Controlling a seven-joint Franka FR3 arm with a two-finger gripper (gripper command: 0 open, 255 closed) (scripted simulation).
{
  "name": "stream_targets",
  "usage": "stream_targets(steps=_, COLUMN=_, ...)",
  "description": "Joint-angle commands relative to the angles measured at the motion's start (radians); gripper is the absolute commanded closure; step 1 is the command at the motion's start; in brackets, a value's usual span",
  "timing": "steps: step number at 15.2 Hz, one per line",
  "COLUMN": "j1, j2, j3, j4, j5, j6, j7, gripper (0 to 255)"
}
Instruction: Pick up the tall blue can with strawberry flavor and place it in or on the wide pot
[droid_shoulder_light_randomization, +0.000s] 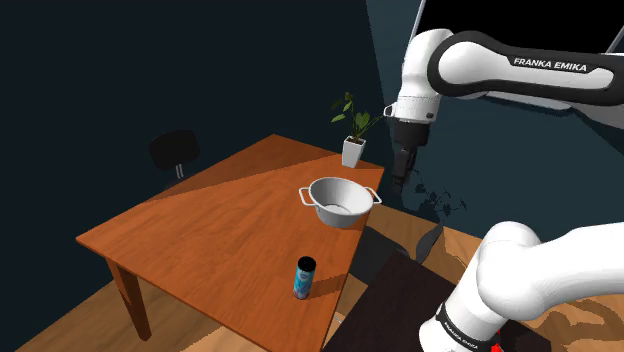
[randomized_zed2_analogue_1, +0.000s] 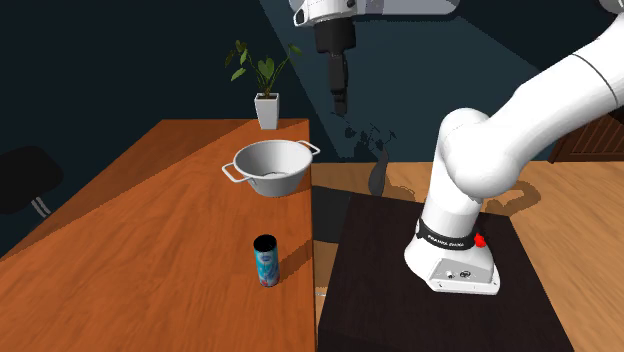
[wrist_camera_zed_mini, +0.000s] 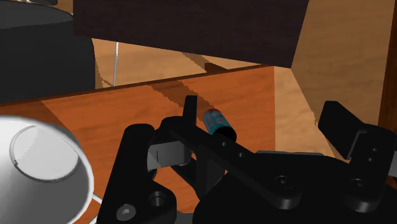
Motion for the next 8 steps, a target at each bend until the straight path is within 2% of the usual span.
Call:
stream_targets(steps=1, j1=0.000, j2=0.000, j3=0.000, j4=0.000, j5=0.000, j6=0.000, j7=0.000, gripper=0)
stream_targets(steps=8, j1=0.024, j2=0.054, j3=0.067, j4=-0.186, j5=0.027, j6=0.293, j7=0.038, gripper=0)
